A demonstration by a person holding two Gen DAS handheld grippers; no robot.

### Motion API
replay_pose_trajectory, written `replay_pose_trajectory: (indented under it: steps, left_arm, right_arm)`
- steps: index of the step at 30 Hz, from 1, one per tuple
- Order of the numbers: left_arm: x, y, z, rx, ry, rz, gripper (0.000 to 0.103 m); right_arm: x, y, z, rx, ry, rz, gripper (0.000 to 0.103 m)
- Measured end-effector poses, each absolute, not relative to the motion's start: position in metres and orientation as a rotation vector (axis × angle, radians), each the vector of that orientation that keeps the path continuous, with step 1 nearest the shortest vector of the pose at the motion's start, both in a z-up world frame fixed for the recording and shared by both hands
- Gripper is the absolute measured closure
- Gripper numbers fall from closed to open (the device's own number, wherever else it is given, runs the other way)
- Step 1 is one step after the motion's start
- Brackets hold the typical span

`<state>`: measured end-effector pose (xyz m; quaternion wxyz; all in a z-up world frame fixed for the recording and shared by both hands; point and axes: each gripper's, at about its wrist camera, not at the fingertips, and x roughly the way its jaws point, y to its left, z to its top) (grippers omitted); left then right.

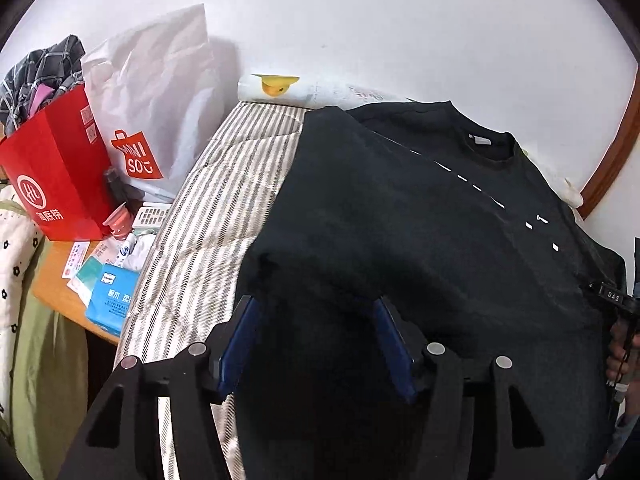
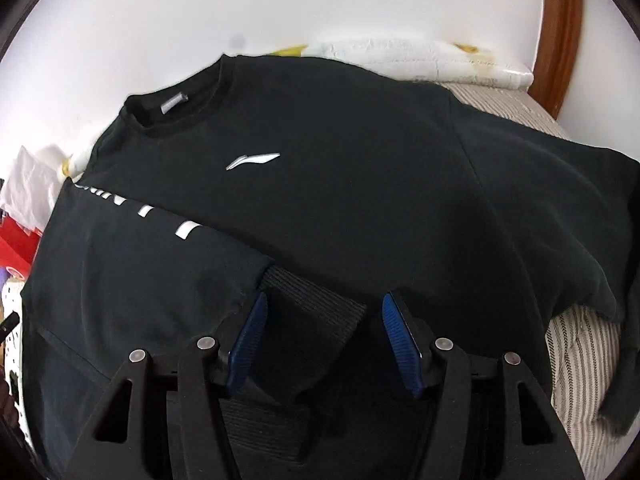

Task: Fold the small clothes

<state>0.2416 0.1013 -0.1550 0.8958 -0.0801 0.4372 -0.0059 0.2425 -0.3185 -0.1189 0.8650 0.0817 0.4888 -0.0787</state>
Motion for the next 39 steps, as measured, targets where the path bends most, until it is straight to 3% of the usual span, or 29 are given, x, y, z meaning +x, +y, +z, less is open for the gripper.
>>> replay_pose_trajectory:
  steps: [1,2,3,4,9,11,14,19,25,39]
  left_arm:
    - [0.241,0.098,-0.154,-0.163,0.906,-0.011,0.045]
    - [0.241,0.094,-0.153,-0.159,0.907,-0.009,0.045]
    - [0.24,0.089,-0.152,-0.155,0.909,-0.008,0.045]
    - [0.239,0.085,-0.152,-0.151,0.912,-0.008,0.045]
    - [0.231,0.069,-0.153,-0.143,0.91,-0.03,0.045]
    - [0.23,0.066,-0.157,-0.146,0.92,-0.03,0.045]
    - [0.227,0.063,-0.16,-0.146,0.933,-0.046,0.045]
    - [0.221,0.064,-0.157,-0.115,0.91,-0.062,0.041]
    - [0.223,0.067,-0.155,-0.133,0.896,-0.078,0.039]
    - [0.232,0.065,-0.152,-0.224,0.919,-0.069,0.029]
  right_arm:
    - [0.244,-0.313,-0.119,0.154,1.013,-0.144,0.046]
    - [0.245,-0.308,-0.118,0.137,1.008,-0.123,0.06]
    - [0.246,-0.302,-0.116,0.119,1.002,-0.077,0.082]
    - [0.247,-0.295,-0.113,0.1,0.996,-0.033,0.087]
    - [0.253,-0.305,-0.108,0.099,0.962,-0.047,0.087]
    - [0.258,-0.309,-0.115,0.13,0.998,-0.057,0.083]
    - [0.253,-0.312,-0.111,0.113,1.011,-0.133,0.052]
    - [0.225,-0.347,-0.086,0.092,0.984,-0.225,0.051]
    - [0.168,-0.424,-0.064,0.133,0.949,-0.464,0.041]
    - [0.067,-0.508,-0.076,0.282,0.947,-0.603,0.032]
